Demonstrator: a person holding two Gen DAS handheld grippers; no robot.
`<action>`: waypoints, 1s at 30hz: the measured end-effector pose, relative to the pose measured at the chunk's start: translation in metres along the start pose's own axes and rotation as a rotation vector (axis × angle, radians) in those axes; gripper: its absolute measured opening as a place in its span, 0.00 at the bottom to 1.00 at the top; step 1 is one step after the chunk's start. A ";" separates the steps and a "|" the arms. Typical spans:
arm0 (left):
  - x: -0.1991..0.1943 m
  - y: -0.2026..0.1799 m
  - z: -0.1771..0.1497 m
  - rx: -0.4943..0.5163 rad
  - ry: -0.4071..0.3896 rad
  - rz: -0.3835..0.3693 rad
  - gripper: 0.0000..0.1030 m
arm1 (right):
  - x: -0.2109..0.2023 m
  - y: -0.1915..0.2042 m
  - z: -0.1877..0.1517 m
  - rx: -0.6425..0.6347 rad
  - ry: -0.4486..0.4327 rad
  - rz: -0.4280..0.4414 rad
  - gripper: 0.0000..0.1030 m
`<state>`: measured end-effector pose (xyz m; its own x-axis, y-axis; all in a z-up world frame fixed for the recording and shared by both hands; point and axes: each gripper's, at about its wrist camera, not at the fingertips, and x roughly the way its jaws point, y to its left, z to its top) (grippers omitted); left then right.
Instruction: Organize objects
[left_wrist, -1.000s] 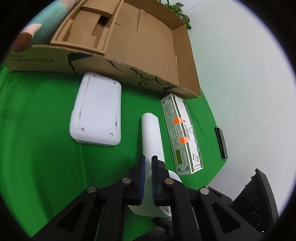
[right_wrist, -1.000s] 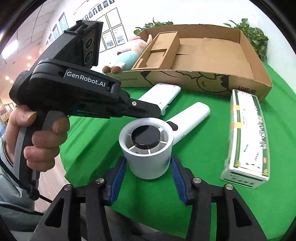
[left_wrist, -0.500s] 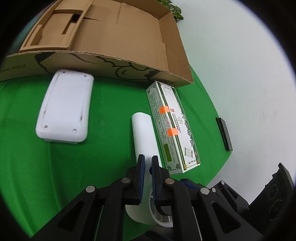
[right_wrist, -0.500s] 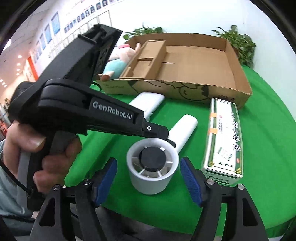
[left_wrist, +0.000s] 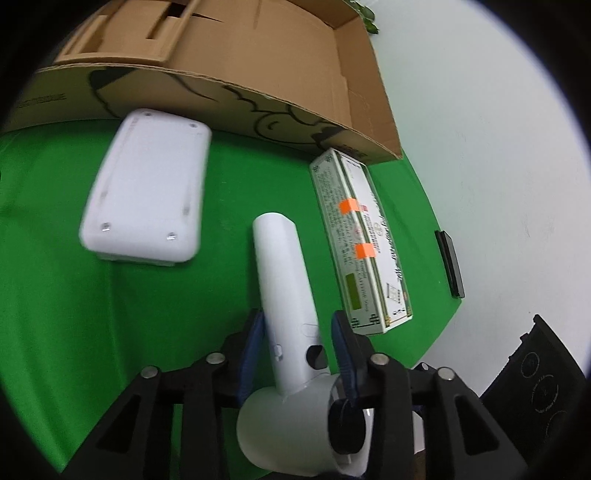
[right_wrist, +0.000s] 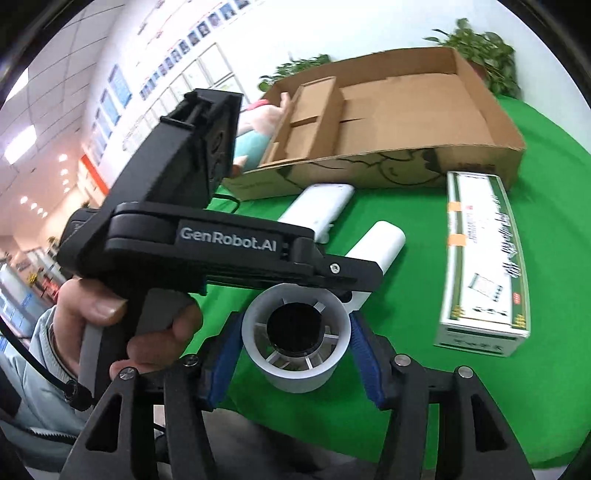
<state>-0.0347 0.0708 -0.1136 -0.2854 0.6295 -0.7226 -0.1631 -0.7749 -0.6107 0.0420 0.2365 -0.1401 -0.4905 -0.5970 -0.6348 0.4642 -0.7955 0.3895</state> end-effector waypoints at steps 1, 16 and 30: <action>-0.005 0.005 -0.001 -0.020 -0.005 -0.003 0.28 | 0.001 0.000 0.000 0.001 0.001 0.017 0.53; -0.029 0.004 0.000 -0.036 -0.078 0.063 0.04 | 0.004 -0.004 0.008 -0.026 0.019 -0.006 0.53; 0.025 -0.009 0.005 -0.034 0.063 -0.061 0.39 | -0.009 -0.032 0.005 0.004 0.048 0.065 0.53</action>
<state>-0.0449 0.0934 -0.1245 -0.2156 0.6790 -0.7018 -0.1460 -0.7330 -0.6643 0.0280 0.2670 -0.1431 -0.4237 -0.6421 -0.6389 0.4914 -0.7555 0.4333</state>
